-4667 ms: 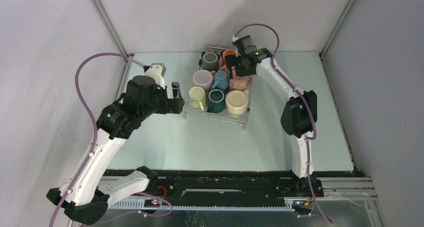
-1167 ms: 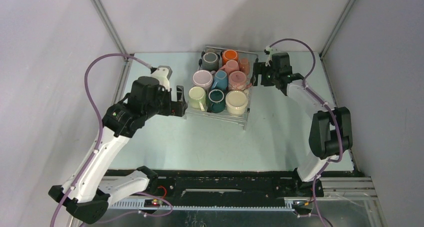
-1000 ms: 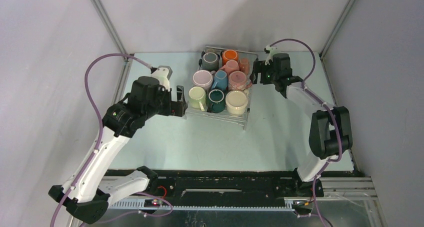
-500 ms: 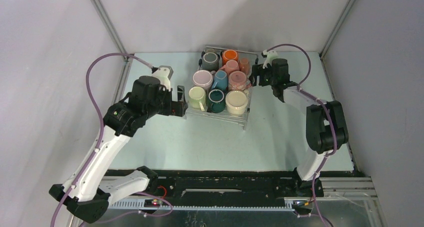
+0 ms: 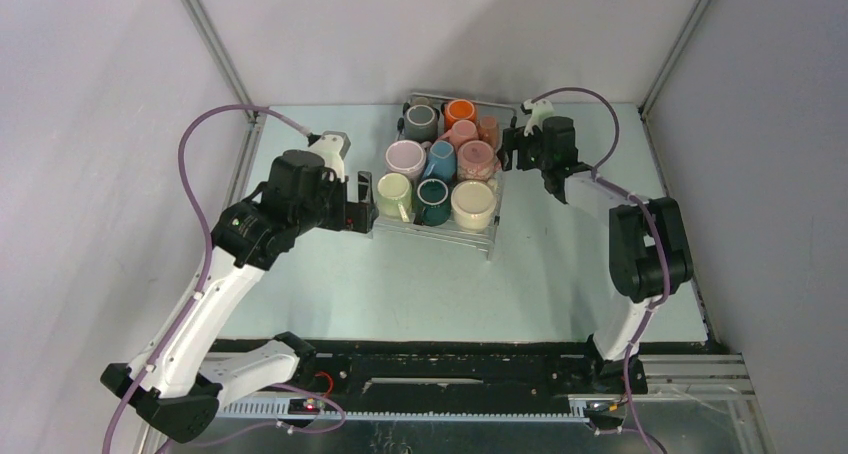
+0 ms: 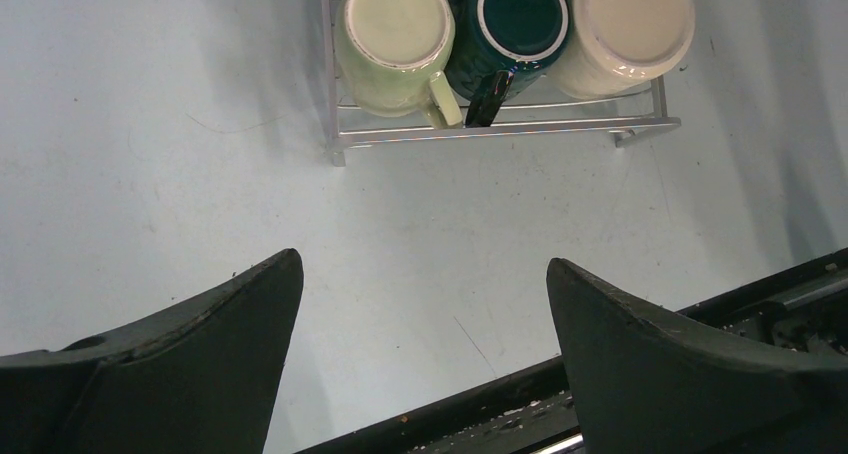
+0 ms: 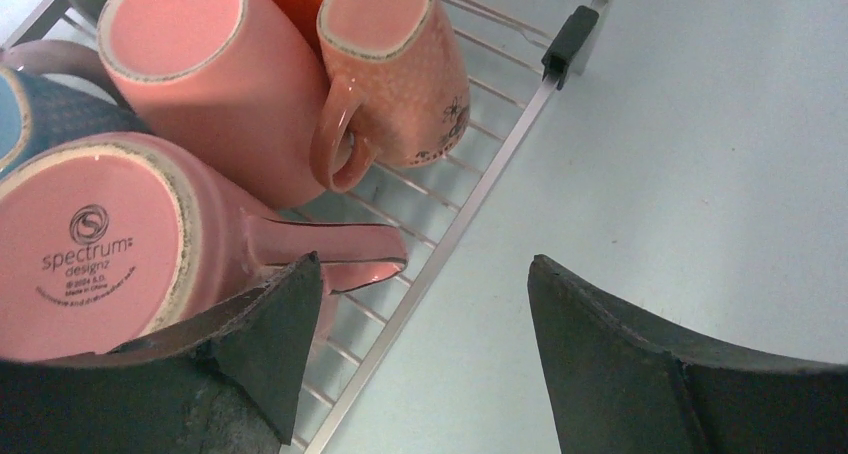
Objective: Unload the cups from the dish rack
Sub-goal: Adjust the cup in the dish rack.
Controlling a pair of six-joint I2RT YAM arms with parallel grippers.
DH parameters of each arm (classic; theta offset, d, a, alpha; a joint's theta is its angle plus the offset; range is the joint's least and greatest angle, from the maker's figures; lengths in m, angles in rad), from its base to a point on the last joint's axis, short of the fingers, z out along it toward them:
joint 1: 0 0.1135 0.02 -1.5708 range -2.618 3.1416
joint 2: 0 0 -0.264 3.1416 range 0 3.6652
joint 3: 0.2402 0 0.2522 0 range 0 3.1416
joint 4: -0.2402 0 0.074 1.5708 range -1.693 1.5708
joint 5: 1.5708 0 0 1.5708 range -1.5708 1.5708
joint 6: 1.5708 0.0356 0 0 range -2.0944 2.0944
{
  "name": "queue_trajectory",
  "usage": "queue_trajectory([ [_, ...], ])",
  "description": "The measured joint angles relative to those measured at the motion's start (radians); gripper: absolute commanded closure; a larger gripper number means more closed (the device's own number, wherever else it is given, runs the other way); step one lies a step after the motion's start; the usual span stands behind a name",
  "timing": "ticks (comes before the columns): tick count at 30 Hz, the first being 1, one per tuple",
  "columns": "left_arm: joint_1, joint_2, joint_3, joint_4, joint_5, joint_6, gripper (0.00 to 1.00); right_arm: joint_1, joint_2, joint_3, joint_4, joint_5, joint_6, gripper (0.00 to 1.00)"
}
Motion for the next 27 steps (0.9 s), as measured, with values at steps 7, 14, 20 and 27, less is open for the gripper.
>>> queue_trajectory([
  [7, 0.000, 0.000, 0.000, 0.000, 0.003, -0.002, 0.00, 0.000, 0.075, 0.115, -0.069, 0.000, 0.010, 0.17],
  [14, 0.000, 0.000, 0.000, 0.000, 0.006, -0.011, 0.00, -0.001, 0.084, 0.167, -0.145, -0.003, 0.040, 0.16],
  [20, 0.000, 0.000, 0.000, 0.000, 0.013, -0.016, 0.00, -0.004, 0.084, 0.189, -0.243, -0.002, 0.066, 0.16],
  [27, 0.000, 0.000, 0.000, 0.000, 0.028, -0.019, 0.00, -0.004, 0.110, 0.397, -0.410, 0.006, 0.105, 0.16],
])
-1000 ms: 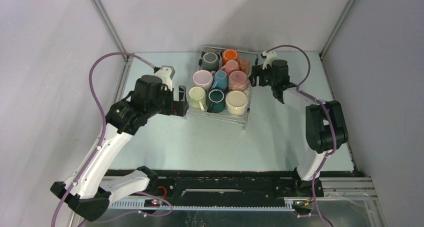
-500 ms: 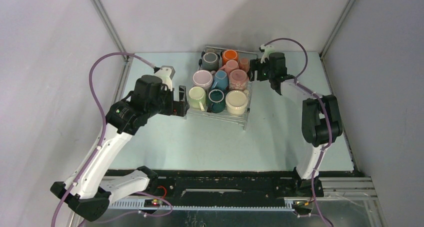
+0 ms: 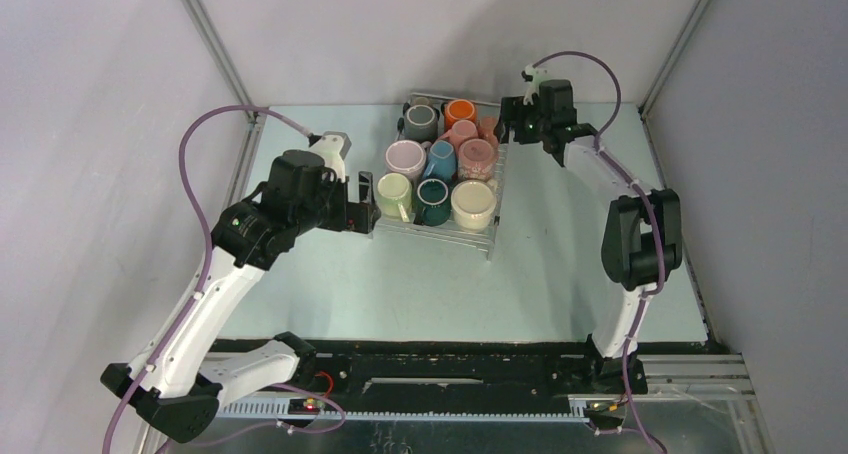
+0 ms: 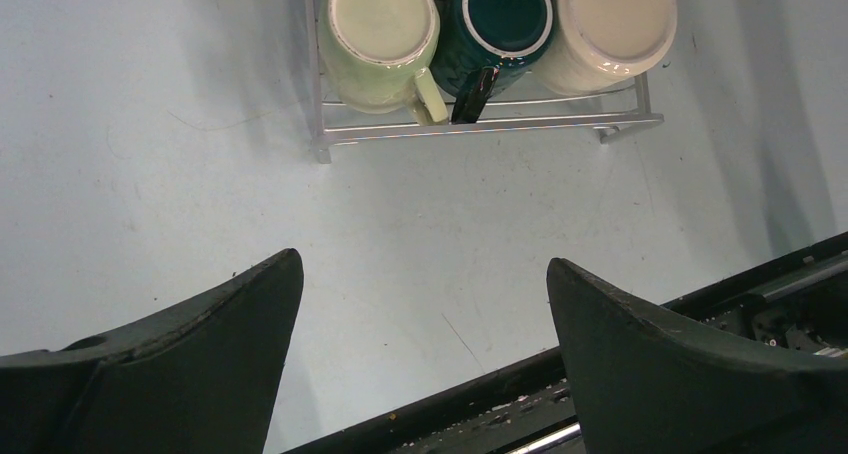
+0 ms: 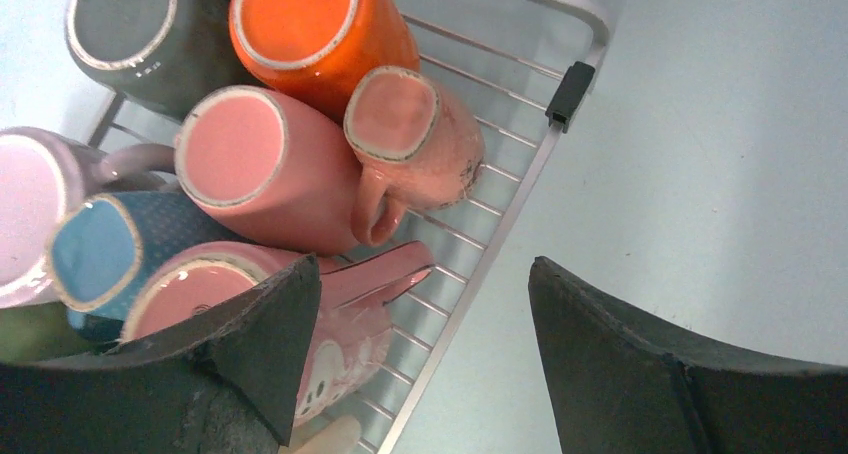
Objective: Unload the cups from the dish rack
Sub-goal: Adjust the cup in the dish rack.
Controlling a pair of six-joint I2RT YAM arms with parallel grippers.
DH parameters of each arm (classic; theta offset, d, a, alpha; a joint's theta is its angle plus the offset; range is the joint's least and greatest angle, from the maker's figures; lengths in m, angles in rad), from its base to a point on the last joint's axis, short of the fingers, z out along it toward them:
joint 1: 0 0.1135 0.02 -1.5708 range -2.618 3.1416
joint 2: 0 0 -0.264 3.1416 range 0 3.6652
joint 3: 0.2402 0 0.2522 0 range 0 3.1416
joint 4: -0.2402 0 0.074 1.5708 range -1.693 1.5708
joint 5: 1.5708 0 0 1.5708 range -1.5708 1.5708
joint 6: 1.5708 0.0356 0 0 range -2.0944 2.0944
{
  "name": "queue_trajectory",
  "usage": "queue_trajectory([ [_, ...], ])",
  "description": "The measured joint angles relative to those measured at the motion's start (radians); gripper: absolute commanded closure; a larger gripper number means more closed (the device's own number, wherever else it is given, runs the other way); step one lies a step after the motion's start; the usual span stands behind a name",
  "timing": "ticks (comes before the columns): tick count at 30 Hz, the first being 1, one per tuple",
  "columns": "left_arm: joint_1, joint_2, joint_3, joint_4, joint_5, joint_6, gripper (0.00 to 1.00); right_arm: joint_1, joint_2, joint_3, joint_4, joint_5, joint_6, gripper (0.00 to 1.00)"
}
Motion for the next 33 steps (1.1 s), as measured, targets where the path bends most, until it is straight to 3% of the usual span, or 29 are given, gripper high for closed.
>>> queue_trajectory([
  [14, 0.000, -0.007, 0.000, 0.002, 0.005, -0.010, 0.00, 0.009, -0.028, -0.074, -0.208, 0.030, 0.111, 0.17],
  [33, 0.000, -0.032, -0.001, 0.010, 0.027, -0.026, 0.00, 0.076, -0.097, -0.161, -0.217, 0.034, 0.201, 0.18],
])
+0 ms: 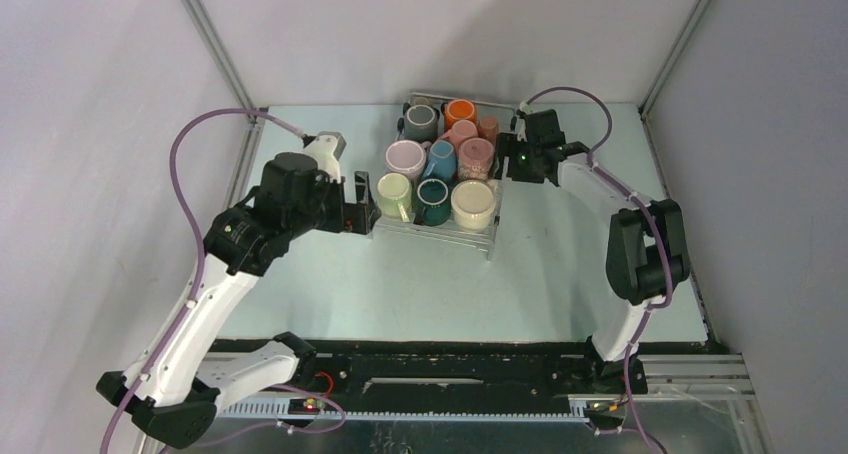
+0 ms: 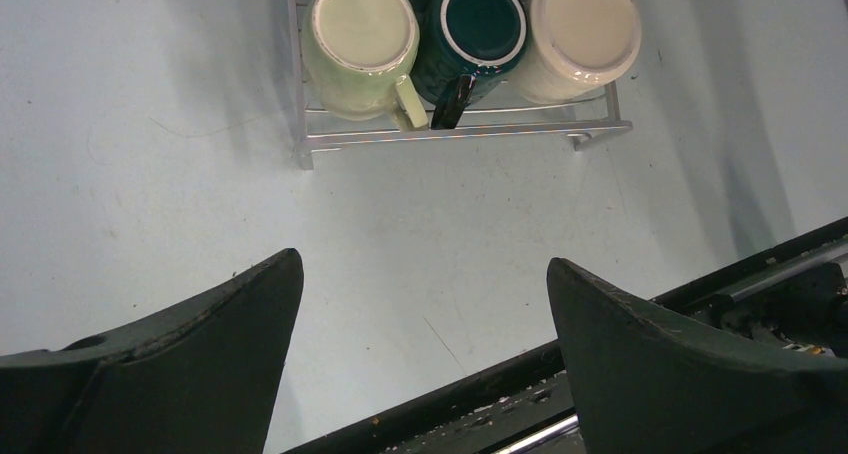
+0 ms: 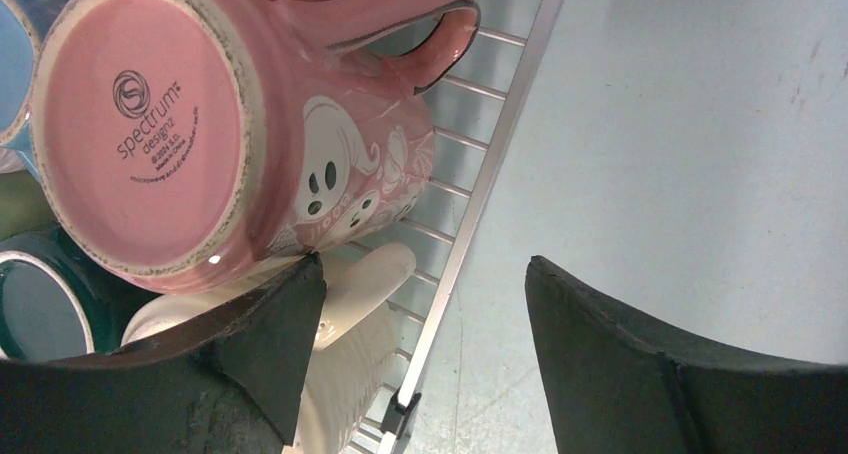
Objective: Unload the cups from the dish rack
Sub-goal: Adjust the cup in the dish rack.
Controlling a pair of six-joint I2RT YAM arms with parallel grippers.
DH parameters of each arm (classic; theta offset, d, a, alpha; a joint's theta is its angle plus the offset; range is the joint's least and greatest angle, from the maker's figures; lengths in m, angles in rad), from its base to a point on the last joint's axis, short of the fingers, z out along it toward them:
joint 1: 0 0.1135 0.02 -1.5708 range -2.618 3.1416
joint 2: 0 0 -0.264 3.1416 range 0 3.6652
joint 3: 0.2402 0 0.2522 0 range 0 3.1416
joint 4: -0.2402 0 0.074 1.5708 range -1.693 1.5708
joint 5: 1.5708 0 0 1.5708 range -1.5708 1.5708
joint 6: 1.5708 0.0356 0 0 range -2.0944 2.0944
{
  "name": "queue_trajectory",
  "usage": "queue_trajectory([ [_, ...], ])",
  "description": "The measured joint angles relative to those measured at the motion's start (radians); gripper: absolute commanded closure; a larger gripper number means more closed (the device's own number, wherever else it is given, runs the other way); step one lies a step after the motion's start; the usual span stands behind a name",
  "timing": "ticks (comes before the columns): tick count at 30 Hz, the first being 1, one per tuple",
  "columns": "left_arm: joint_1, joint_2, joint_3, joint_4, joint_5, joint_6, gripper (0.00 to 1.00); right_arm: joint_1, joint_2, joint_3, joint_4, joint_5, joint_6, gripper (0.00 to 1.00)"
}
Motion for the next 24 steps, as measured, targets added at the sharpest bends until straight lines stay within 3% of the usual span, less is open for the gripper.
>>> queue_trajectory([
  [24, 0.000, -0.018, -0.017, 0.028, 0.009, -0.010, 0.00, 0.033, -0.127, -0.137, 0.039, 0.108, 0.061, 0.21],
])
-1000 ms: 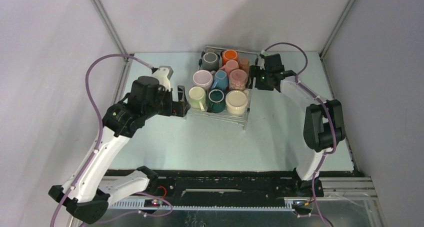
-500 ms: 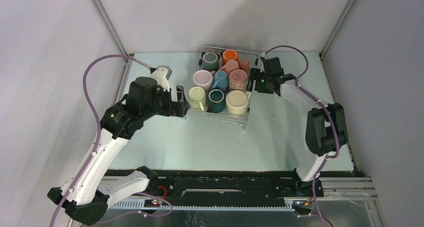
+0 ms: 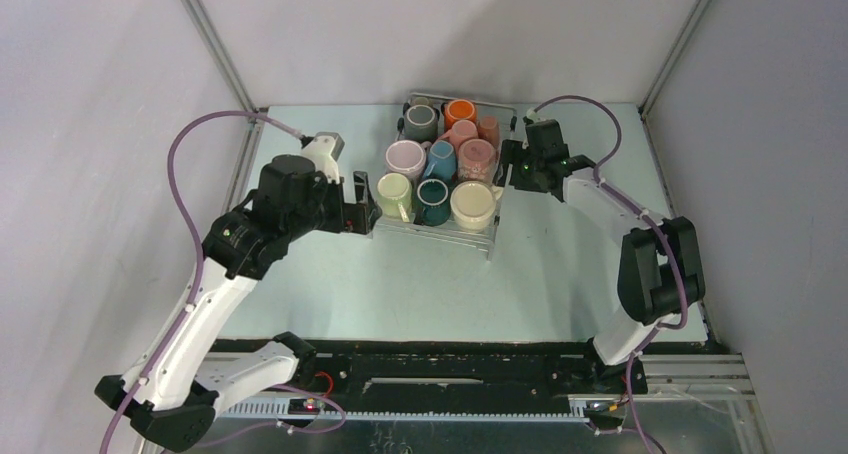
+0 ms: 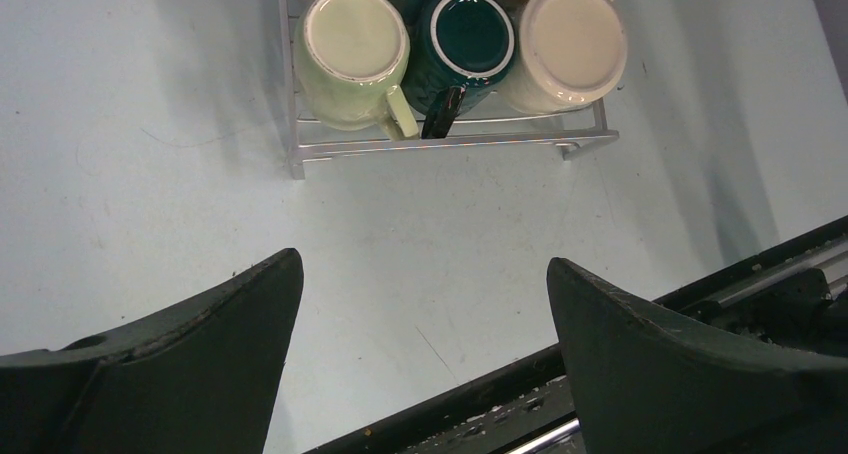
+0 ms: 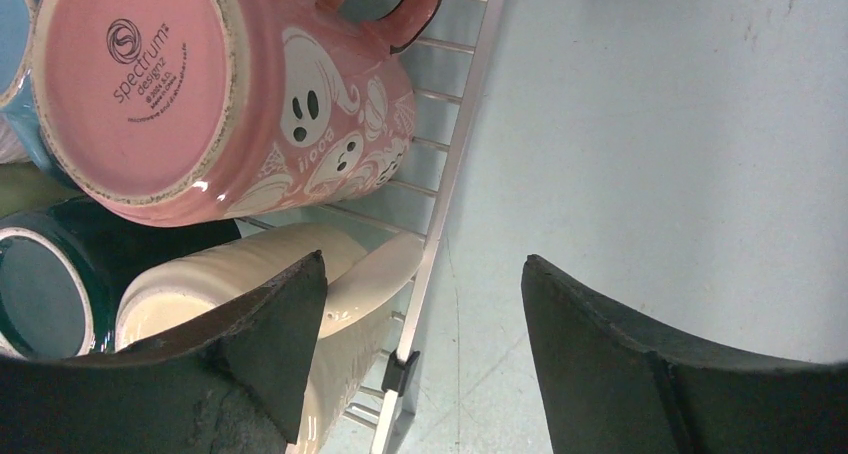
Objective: Unload the cups from the dish rack
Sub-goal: Adjust the cup in the dish rack, then unload the cup from the dish rack.
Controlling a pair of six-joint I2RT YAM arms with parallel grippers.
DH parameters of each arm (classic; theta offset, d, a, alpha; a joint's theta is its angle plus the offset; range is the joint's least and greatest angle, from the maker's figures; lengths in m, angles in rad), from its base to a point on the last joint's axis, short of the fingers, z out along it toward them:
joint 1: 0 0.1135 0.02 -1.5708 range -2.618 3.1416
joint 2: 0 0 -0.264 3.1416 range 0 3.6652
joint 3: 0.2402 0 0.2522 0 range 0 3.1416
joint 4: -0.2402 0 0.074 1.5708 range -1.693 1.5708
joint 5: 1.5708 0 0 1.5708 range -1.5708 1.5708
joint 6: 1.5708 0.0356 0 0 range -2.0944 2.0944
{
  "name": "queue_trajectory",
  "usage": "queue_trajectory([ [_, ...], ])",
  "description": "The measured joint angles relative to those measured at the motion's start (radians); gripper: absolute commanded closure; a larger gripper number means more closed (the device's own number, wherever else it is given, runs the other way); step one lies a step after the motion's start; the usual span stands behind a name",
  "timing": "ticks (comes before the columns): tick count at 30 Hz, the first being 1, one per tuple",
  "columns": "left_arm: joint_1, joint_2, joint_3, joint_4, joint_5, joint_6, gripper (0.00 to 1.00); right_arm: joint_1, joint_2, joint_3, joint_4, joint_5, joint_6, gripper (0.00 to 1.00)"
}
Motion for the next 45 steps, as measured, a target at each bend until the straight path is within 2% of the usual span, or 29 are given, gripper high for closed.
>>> queue_trajectory([
  [15, 0.000, -0.002, -0.037, 0.045, 0.025, -0.015, 0.00, 0.029, 0.051, 0.014, 0.030, 0.010, 0.039, 0.23],
  [23, 0.000, 0.003, -0.086, 0.108, 0.042, -0.042, 0.00, 0.029, 0.060, 0.069, -0.016, 0.004, 0.041, 0.23],
  [29, -0.032, 0.058, -0.156, 0.172, -0.066, -0.141, 0.00, 0.029, 0.050, 0.079, -0.040, 0.008, 0.034, 0.22],
  [37, -0.122, 0.239, -0.157, 0.242, -0.283, -0.273, 0.14, 0.029, -0.070, 0.079, -0.082, 0.013, 0.026, 0.20],
  [45, -0.147, 0.409, -0.130, 0.279, -0.410, -0.353, 0.29, 0.034, -0.239, 0.079, -0.095, 0.008, 0.018, 0.18],
])
